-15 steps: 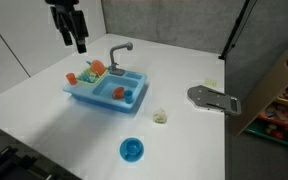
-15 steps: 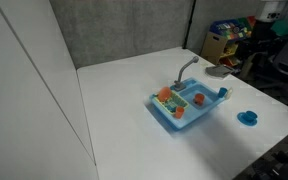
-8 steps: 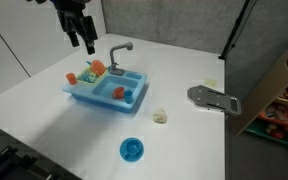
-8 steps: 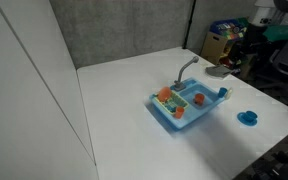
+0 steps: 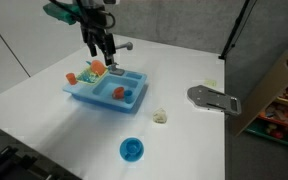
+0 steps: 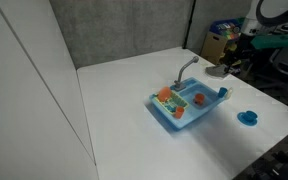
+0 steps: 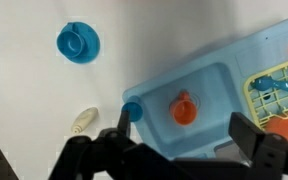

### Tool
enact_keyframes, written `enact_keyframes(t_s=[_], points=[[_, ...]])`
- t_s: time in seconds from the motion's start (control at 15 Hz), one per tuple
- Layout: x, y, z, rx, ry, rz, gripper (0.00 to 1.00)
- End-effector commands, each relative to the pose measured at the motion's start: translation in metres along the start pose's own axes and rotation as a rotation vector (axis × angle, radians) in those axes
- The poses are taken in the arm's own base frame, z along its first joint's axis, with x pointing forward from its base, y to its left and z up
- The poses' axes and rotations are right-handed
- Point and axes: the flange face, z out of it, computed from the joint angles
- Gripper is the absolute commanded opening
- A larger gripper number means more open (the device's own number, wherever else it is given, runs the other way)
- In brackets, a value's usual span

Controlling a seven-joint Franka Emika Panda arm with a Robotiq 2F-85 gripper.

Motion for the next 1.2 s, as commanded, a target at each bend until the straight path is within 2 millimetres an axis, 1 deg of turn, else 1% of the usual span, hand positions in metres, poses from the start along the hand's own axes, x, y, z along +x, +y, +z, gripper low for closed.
enact_keyframes(t_s=[0.0,0.27,0.47,0.67,1.0,1.07,1.13], points=[[0.031,0.017,0.015,0.026,-0.010,0.018,1.00],[0.051,0.032,0.037,0.033,-0.005,-0.037,1.00],[0.060,0.040,0.053,0.043,0.010,-0.081,1.00],[0.066,0.042,0.066,0.042,0.059,-0.113,1.00],[0.071,0.036,0.088,0.018,0.107,-0.147,1.00],[0.070,0.036,0.087,0.028,0.098,-0.144,1.00],[0.066,0.036,0.089,0.024,0.089,-0.125,1.00]])
